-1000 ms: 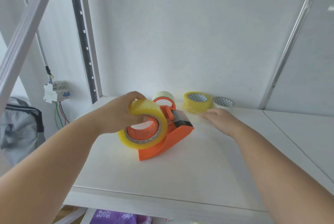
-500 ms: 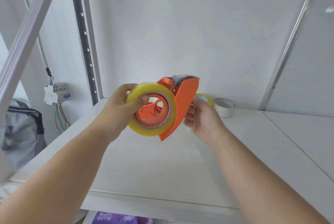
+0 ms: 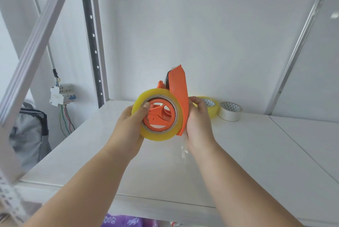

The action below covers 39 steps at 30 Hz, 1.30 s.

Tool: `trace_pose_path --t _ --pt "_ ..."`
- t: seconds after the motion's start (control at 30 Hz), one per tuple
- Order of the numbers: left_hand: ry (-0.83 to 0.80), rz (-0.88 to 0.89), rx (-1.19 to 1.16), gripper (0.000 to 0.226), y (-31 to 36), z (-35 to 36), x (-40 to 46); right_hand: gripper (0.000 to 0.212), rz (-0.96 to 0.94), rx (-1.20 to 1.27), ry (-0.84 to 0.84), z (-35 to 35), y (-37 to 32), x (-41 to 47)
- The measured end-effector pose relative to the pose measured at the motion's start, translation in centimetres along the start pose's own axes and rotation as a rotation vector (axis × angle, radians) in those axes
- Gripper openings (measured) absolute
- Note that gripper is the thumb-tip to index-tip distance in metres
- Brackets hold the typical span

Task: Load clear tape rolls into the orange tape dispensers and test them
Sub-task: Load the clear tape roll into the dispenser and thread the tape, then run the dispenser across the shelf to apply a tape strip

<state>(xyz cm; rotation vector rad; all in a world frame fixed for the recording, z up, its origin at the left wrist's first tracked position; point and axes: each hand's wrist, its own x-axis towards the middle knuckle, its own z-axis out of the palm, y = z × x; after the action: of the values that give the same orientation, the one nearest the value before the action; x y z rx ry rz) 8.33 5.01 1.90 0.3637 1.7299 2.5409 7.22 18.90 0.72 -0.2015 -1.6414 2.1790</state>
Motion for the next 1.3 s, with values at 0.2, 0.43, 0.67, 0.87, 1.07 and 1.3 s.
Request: trace_pose_path --t 0.2,0.43,0.67,0.87,1.07,1.3 --pt "0.033 -0.096 -0.156 0.024 0.0 -0.4 -0.3 0.038 -0.110 -0.032 -0.214 -0.3 0.7 -1.4" --pt "0.020 -0.121 -0.176 0.030 0.6 -0.7 -1.0 0.066 -0.109 -0.169 -0.361 0.7 2.2 -2.8" --pt "-0.018 -0.190 -0.070 0.027 -0.1 -2.9 -0.4 0.078 -0.156 -0.287 -0.275 1.5 2.9 -2.7" --pt "-0.020 -0.248 0.300 0.031 -1.2 -6.2 1.0 0.080 -0.169 -0.486 -0.324 1.8 1.8 -1.6" --pt "0.050 -0.239 0.618 0.080 -1.0 -8.3 1.2 0.077 -0.259 -0.745 -0.346 1.2 -0.1 -1.8" --pt "-0.008 0.535 1.310 0.095 1.4 -8.4 1.1 0.077 -0.343 -1.199 -0.471 0.8 -2.6 -1.4"
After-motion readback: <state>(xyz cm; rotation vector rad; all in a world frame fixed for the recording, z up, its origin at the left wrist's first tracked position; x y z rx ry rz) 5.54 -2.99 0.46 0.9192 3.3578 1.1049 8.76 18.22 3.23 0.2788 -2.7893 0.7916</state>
